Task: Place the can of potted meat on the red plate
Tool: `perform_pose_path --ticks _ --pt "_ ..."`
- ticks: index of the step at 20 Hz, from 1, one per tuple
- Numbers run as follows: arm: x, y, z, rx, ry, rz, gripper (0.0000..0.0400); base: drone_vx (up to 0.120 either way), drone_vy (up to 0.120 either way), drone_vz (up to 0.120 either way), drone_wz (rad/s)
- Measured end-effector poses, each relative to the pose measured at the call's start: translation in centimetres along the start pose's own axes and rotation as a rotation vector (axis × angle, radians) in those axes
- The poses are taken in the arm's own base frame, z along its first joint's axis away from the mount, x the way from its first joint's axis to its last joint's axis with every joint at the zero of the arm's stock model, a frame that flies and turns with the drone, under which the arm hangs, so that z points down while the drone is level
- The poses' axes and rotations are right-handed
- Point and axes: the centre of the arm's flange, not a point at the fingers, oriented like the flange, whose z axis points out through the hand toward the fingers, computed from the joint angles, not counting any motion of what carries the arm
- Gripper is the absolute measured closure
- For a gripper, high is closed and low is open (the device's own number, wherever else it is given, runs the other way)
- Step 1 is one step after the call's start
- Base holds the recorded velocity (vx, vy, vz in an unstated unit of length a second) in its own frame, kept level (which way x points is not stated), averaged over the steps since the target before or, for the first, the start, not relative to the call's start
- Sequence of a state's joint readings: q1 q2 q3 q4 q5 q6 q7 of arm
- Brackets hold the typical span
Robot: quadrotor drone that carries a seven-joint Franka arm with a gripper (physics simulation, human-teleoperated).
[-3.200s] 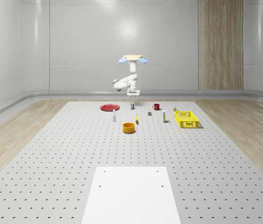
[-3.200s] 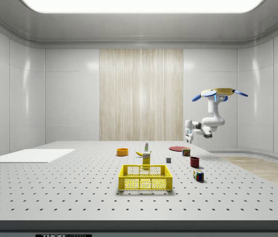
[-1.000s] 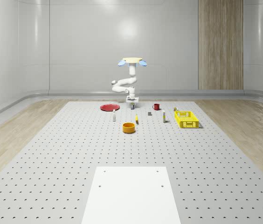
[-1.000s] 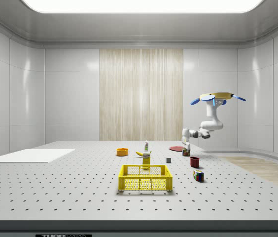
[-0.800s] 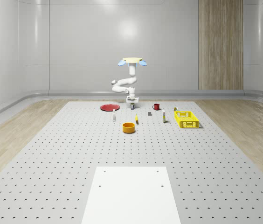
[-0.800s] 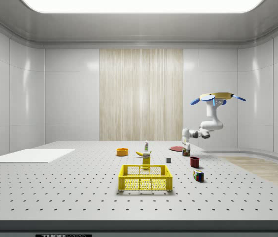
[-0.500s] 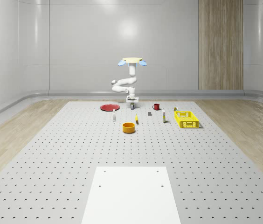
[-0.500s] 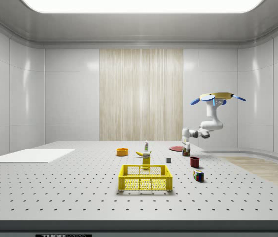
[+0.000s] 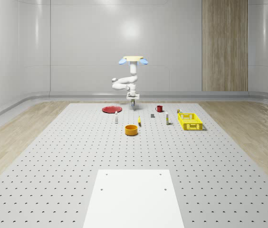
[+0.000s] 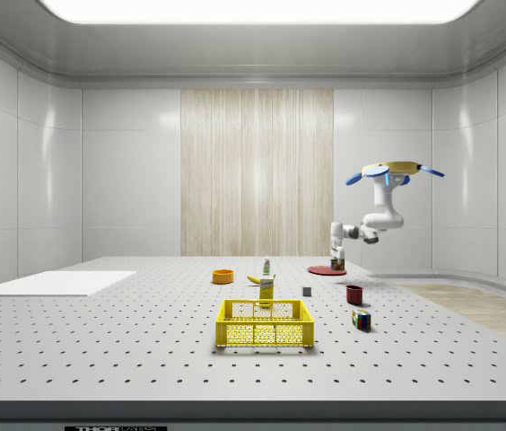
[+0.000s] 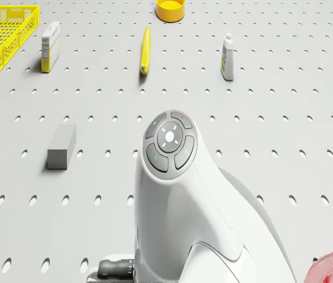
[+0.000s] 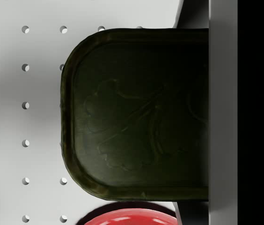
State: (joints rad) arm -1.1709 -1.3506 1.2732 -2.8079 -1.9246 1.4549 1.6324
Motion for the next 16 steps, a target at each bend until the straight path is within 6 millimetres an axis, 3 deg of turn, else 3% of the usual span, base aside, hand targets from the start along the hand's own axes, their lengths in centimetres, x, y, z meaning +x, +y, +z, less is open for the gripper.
perform_pose_path --ticks 2,16 --pt "0.0 0.0 -0.18 0.0 0.0 0.0 0.0117 0.0 -0.12 0.08 0.0" --pt "0.0 -0.01 -0.48 0.0 0.0 0.004 0.0117 0.0 -0.12 0.0 0.0"
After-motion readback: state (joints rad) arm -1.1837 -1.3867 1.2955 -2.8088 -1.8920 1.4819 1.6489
